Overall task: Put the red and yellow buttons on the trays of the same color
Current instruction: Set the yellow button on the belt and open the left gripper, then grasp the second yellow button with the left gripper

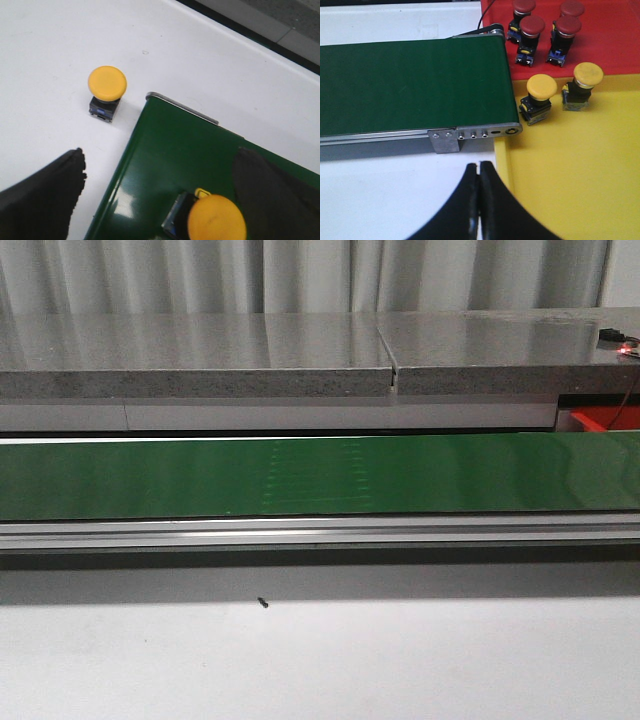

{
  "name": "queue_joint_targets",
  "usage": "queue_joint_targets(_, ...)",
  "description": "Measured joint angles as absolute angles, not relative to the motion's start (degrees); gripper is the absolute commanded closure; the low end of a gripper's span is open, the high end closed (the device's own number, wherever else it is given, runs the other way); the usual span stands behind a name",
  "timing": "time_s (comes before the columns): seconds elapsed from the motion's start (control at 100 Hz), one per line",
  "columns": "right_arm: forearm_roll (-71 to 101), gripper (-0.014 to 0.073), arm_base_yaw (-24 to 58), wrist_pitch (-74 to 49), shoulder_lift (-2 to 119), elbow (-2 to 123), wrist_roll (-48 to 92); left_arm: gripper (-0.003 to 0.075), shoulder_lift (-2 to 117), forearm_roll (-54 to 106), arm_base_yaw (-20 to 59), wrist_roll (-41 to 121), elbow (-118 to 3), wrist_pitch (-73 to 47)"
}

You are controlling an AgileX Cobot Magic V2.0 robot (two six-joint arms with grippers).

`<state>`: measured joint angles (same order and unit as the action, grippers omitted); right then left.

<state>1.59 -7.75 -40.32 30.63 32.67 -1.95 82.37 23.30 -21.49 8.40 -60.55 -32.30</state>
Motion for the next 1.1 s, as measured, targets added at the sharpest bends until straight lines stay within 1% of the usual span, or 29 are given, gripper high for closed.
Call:
queue_joint_targets(0.15,1.59,0.0685,-7.75,-40.32,30.63,32.67,-1.95,0.0134,87.72,22.46,-23.08,8.4,-65.77,-34.58)
queue_joint_targets(0.58,1.59,0.0685,-7.75,-40.32,30.63,32.67,-1.95,0.0133,107.28,21.64,-23.78,8.4,-83.07,-40.73)
queue_joint_targets(0.75,1.59,0.0685,-7.75,-40.32,30.63,32.67,-1.95,0.0134,112.17,21.52,-23.78,8.4,-85.62,-41.1)
queue_joint_targets(1.01,1.59,0.0685,-7.75,-40.32,30.63,32.67,-1.95,0.0134,115.54,21.43,-23.78,8.4,-85.89,-39.26)
queue_joint_targets(1.1,1.59,0.0685,-7.75,-40.32,30.63,32.67,-1.95,0.0153,115.89,21.43,-23.78,8.4,-85.99,-38.95)
